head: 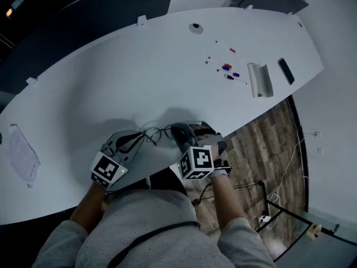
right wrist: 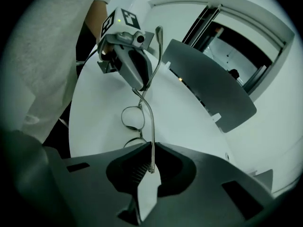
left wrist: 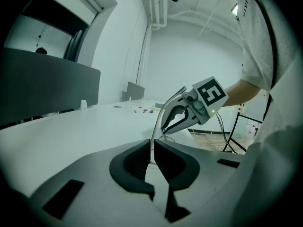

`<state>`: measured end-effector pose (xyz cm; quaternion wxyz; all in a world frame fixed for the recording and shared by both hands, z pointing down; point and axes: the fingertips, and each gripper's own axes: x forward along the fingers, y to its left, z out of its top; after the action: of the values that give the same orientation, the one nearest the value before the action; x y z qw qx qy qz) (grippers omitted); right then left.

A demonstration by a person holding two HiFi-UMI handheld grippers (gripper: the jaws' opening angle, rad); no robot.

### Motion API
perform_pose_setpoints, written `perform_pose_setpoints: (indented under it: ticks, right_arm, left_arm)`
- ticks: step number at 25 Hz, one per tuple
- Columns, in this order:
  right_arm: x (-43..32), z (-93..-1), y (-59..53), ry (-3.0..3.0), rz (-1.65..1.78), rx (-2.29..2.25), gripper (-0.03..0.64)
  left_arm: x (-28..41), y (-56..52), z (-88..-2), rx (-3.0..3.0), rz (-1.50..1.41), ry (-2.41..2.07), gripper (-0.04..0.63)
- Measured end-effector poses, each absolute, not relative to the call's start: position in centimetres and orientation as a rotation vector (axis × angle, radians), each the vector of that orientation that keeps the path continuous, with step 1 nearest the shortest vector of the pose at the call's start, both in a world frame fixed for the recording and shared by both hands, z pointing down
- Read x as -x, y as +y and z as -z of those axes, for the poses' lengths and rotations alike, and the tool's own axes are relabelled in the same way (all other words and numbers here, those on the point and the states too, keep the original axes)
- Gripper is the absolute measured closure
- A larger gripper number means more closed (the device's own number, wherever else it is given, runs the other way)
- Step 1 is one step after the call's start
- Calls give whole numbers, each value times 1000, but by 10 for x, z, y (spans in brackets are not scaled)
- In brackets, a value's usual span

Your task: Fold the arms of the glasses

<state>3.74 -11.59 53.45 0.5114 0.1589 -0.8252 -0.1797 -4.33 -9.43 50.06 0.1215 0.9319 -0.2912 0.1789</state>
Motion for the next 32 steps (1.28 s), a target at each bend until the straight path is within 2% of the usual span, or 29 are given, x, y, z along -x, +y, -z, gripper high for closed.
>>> perform_pose_setpoints:
  ticks: [16,32]
  right_arm:
    - [-21,-551,-108,-1755,710,-167,581]
    - [-8,-542,-100,-1950,631,-271,581]
  left_arm:
    - [51,-86,-500,-2652,-486,-900,560]
    - [49,-90,-508,-2668,-630,-953,560]
